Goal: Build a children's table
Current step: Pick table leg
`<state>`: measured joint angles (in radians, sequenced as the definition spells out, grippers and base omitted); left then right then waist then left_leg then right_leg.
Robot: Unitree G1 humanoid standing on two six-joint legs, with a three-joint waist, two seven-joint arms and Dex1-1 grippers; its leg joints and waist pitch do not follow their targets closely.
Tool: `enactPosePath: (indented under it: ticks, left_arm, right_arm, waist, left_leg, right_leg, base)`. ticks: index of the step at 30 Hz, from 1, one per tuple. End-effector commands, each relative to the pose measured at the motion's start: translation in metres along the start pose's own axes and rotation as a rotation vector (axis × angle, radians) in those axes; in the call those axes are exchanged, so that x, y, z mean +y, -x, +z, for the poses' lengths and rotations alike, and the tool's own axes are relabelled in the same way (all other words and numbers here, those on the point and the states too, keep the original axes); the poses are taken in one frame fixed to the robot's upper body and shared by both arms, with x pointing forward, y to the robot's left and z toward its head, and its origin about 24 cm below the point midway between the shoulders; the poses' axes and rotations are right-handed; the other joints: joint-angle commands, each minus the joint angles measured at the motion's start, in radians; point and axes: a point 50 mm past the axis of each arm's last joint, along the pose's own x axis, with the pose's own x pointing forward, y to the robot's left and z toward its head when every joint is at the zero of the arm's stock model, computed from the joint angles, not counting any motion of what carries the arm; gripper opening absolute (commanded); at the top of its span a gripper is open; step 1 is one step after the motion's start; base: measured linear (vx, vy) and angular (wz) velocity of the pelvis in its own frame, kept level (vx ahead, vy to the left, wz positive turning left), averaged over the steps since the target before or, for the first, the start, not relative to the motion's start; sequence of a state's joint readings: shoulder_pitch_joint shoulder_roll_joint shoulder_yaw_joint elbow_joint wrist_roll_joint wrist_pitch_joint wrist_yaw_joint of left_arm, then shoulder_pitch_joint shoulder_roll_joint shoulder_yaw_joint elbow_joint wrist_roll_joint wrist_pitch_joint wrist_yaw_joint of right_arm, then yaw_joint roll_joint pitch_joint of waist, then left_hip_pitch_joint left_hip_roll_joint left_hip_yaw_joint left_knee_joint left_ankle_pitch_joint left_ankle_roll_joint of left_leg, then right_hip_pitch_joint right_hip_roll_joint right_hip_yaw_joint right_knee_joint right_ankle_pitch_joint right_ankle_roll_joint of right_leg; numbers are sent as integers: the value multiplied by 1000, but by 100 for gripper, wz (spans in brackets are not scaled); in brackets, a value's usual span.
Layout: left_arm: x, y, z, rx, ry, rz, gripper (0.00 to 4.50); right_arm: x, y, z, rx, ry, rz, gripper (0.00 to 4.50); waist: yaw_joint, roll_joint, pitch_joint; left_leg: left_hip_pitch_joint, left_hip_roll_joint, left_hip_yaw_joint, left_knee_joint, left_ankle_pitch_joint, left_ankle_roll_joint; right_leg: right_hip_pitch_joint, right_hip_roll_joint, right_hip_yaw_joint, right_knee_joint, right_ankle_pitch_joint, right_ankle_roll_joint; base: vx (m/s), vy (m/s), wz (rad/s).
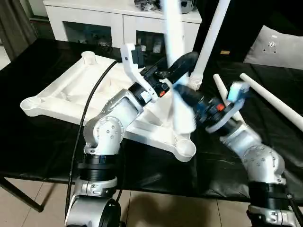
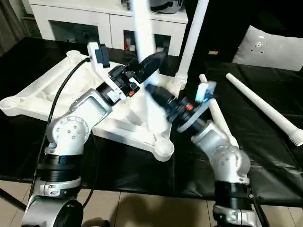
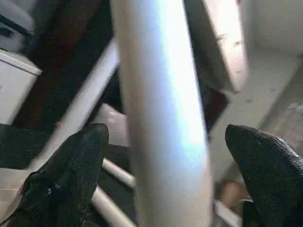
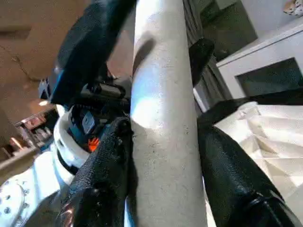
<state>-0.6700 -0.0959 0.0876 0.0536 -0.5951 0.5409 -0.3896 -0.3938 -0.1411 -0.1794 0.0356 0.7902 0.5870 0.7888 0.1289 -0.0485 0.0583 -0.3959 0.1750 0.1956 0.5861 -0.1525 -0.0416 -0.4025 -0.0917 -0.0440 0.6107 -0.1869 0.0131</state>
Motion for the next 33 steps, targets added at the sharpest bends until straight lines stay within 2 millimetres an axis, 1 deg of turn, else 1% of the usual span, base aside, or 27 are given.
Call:
enactPosePath:
  ticks: [1, 2, 4, 5, 6, 7, 8, 9, 10, 11, 13, 14, 16, 17, 20, 21, 22, 24, 25, 26, 28, 29, 31, 33]
  left_arm:
    - [-5, -6, 2, -14, -40, 20, 450]
    - [-6, -7, 2, -33, -46, 37, 450]
    - [-6, -7, 3, -45, -68, 68, 422]
    - [-2, -8, 2, -38, -101, 129, 415]
    - [0, -9, 2, -30, -115, 160, 415]
    - [4, -9, 0, 4, -167, 225, 415]
    - [5, -9, -1, 21, -202, 233, 415]
    - [5, -9, -1, 30, -227, 236, 415]
    - [5, -9, -1, 30, -227, 236, 415]
    - [5, -9, -1, 22, -231, 250, 415]
    - [3, -10, -1, -1, -215, 252, 415]
    - [3, -11, -1, -4, -209, 251, 415]
    - [2, -11, -2, -7, -198, 256, 415]
    - [2, -11, -3, -8, -193, 263, 415]
    - [3, -11, -3, -11, -188, 269, 415]
    - [3, -11, -2, -16, -184, 268, 415]
    - [3, -11, -2, -17, -183, 267, 415]
    - [3, -10, -2, -18, -183, 267, 415]
    - [3, -10, -2, -19, -183, 268, 415]
    - [3, -11, -2, -20, -182, 270, 415]
    - [3, -11, -3, -20, -181, 272, 415]
    - [3, -11, -3, -19, -181, 272, 415]
    - [3, -11, -4, -16, -183, 272, 415]
    - [3, -11, -5, -9, -194, 271, 415]
  right_arm:
    - [-1, -2, 4, -12, 81, -35, 181]
    - [-6, -3, 3, -6, 109, -84, 181]
    - [-8, -4, 2, 21, 135, -103, 181]
    - [-8, -4, 0, 55, 188, -108, 181]
    - [-8, -5, -1, 66, 216, -104, 181]
    - [-9, -6, -2, 78, 273, -113, 181]
    - [-8, -7, -2, 77, 299, -115, 181]
    - [-8, -8, -3, 76, 318, -116, 181]
    - [-8, -8, -3, 76, 318, -116, 181]
    - [-8, -10, -3, 72, 344, -121, 181]
    - [-8, -13, -5, 62, 376, -123, 181]
    - [-8, -14, -6, 59, 378, -121, 181]
    - [-8, -17, -10, 59, 385, -115, 181]
    - [-8, -18, -11, 62, 390, -113, 181]
    - [-8, -20, -15, 65, 400, -113, 181]
    - [-8, -20, -17, 64, 405, -114, 181]
    - [-8, -20, -17, 63, 405, -115, 181]
    - [-8, -21, -18, 63, 407, -116, 181]
    - [-9, -20, -18, 63, 409, -119, 181]
    - [-10, -20, -18, 62, 412, -126, 181]
    - [-11, -20, -18, 61, 416, -131, 181]
    - [-12, -20, -18, 61, 417, -131, 181]
    - [-12, -19, -19, 61, 420, -132, 181]
    - [-12, -19, -19, 60, 421, -134, 181]
  waist:
    - [3, -10, -71]
    - [2, -10, -70]
    - [1, -12, -70]
    - [2, -11, -71]
    - [1, -12, -71]
    - [1, -9, -71]
    - [0, -9, -71]
    - [0, -10, -71]
    - [1, -10, -72]
    - [0, -9, -72]
    - [1, -8, -73]
    - [0, -8, -74]
    - [-1, -5, -74]
    - [-1, -6, -74]
    - [-1, -1, -72]
    - [-2, 2, -73]
    - [-2, 0, -72]
    - [-3, 1, -73]
    - [-3, 6, -74]
    - [-4, 4, -73]
    - [-4, 8, -73]
    - [-5, 6, -73]
    - [-6, 8, -74]
    - [-7, 7, -74]
  left_leg:
    - [24, 52, -24, -71, -219, -9]
    - [23, 51, -24, -71, -217, -12]
    - [22, 50, -23, -70, -215, -13]
    - [21, 52, -25, -70, -216, -12]
    - [22, 51, -25, -70, -216, -12]
    - [22, 52, -25, -70, -219, -10]
    - [23, 50, -26, -70, -224, -8]
    - [23, 50, -26, -70, -224, -7]
    - [23, 50, -26, -68, -214, -4]
    - [22, 51, -25, -67, -205, 1]
    - [23, 50, -25, -66, -199, 6]
    - [22, 50, -24, -65, -196, 13]
    - [20, 51, -25, -65, -198, 19]
    - [21, 51, -24, -64, -201, 20]
    - [22, 50, -26, -67, -226, 19]
    - [22, 51, -27, -67, -227, 16]
    - [22, 51, -26, -67, -226, 16]
    - [22, 51, -27, -68, -230, 14]
    - [23, 51, -28, -68, -231, 12]
    - [23, 51, -27, -68, -234, 13]
    - [23, 51, -27, -68, -235, 11]
    - [23, 50, -27, -68, -238, 10]
    - [23, 51, -28, -68, -235, 12]
    - [23, 51, -28, -68, -234, 15]
  right_leg:
    - [40, -55, 31, -78, -217, -116]
    - [40, -56, 31, -77, -214, -119]
    - [41, -54, 31, -77, -211, -123]
    - [43, -53, 31, -77, -204, -116]
    - [43, -52, 31, -77, -201, -110]
    - [42, -53, 32, -78, -203, -101]
    - [40, -53, 32, -79, -213, -93]
    - [40, -53, 32, -79, -216, -94]
    - [41, -52, 31, -76, -202, -101]
    - [40, -52, 31, -74, -178, -116]
    - [41, -51, 31, -72, -162, -128]
    - [41, -52, 30, -71, -142, -146]
    - [41, -50, 30, -69, -131, -157]
    - [41, -51, 29, -69, -129, -160]
    - [42, -51, 30, -73, -157, -159]
    - [42, -50, 30, -72, -151, -158]
    - [42, -50, 30, -72, -146, -157]
    - [42, -50, 29, -71, -144, -158]
    - [42, -49, 30, -70, -132, -161]
    - [42, -49, 29, -70, -125, -166]
    - [43, -49, 29, -70, -120, -170]
    - [44, -49, 29, -70, -117, -171]
    - [45, -48, 29, -69, -106, -172]
    - [45, -49, 29, -68, -101, -174]
  base:
    - [0, 0, 0]
    - [0, 0, 0]
    - [0, 0, 0]
    - [0, 0, 0]
    - [0, 0, 0]
    - [0, 0, 0]
    - [0, 0, 0]
    - [0, 0, 0]
    - [0, 0, 0]
    - [0, 0, 0]
    - [0, 0, 0]
    - [0, 0, 0]
    - [0, 0, 0]
    - [0, 0, 0]
    - [0, 0, 0]
    - [0, 0, 0]
    - [0, 0, 0]
    - [0, 0, 0]
    - [0, 0, 0]
    - [0, 0, 0]
    - [0, 0, 0]
    - [0, 0, 0]
    - [0, 0, 0]
    - [0, 0, 0]
